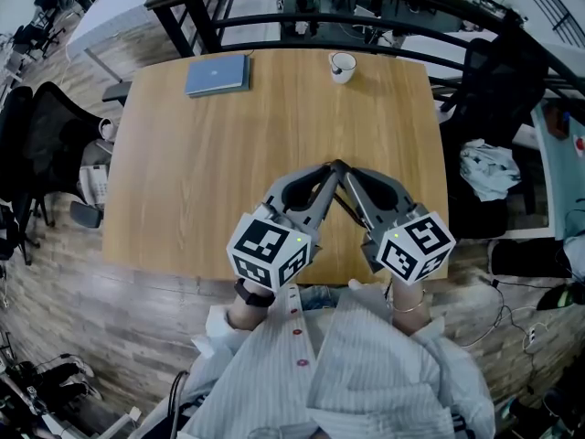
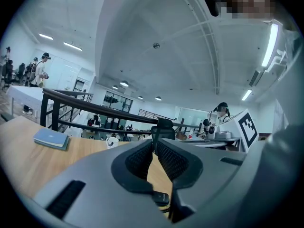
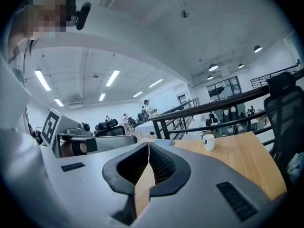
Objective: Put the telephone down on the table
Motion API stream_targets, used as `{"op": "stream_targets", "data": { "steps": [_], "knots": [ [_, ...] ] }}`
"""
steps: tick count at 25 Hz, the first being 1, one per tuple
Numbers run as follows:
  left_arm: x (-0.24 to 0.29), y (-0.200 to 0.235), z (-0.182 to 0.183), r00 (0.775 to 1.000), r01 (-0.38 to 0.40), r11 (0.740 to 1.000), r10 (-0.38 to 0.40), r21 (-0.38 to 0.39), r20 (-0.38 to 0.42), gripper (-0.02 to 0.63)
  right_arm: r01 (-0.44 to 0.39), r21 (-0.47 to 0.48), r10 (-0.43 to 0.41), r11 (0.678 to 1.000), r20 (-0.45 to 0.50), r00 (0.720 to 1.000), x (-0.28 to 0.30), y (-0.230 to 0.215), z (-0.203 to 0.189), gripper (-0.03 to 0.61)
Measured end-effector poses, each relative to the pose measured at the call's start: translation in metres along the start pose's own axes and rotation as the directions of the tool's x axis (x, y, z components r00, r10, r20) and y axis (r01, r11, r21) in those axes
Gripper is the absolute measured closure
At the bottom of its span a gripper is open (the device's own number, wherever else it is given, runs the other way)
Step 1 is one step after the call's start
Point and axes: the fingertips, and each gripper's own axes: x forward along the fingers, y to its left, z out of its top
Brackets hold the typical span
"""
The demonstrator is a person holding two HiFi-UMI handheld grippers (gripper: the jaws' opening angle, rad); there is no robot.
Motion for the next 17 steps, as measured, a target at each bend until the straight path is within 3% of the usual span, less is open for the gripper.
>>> {"op": "stream_targets", "data": {
  "steps": [17],
  "knots": [
    [0.019,-0.004,0.003,0.996,0.084,0.996,-0.084,-0.043,0.000,0.572,0.033,0.021,-0.033,0.999,0.004,0.999,-0.006,-0.012,-0.004,0.540]
  ]
}}
